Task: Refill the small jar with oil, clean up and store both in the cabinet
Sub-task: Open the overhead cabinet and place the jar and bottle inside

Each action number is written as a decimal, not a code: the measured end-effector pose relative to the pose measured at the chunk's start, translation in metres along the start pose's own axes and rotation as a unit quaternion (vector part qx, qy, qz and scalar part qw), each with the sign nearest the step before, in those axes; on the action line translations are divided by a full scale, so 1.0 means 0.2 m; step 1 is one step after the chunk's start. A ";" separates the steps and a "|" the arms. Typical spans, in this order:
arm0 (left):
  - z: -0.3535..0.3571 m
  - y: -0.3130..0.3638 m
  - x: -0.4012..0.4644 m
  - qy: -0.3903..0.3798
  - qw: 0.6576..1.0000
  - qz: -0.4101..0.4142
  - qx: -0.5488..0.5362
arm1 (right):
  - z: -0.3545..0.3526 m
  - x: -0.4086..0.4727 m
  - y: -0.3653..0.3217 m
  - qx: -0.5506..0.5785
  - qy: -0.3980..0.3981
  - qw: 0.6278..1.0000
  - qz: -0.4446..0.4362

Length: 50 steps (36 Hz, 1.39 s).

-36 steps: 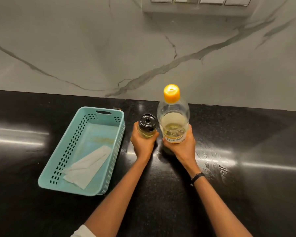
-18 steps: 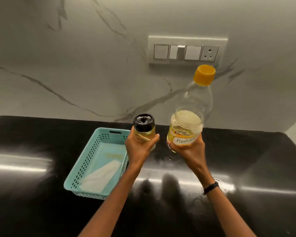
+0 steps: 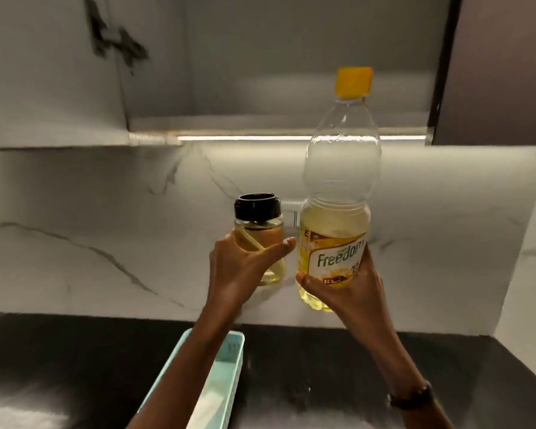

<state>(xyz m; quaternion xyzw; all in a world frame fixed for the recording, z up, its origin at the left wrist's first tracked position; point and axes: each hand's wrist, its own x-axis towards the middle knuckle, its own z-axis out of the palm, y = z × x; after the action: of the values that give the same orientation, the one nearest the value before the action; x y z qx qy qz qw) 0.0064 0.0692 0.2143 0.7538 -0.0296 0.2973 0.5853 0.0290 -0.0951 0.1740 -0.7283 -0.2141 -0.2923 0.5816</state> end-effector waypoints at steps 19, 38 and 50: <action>-0.12 0.97 0.55 -0.045 0.991 0.075 -0.105 | -0.10 0.81 -0.70 0.049 0.048 0.998 -0.004; 0.04 0.85 1.02 0.007 0.992 0.020 -0.122 | -0.04 1.37 -0.60 -0.047 -0.014 0.998 0.038; 0.04 0.70 1.18 0.031 0.997 0.012 -0.073 | -0.03 1.62 -0.53 -0.078 -0.199 0.971 0.105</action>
<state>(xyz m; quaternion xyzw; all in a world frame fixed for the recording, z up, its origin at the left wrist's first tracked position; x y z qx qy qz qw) 0.1487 0.0899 0.4485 0.6990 -0.0417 0.3247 0.6358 0.1972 -0.0857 0.4701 -0.8333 -0.2246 -0.0940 0.4963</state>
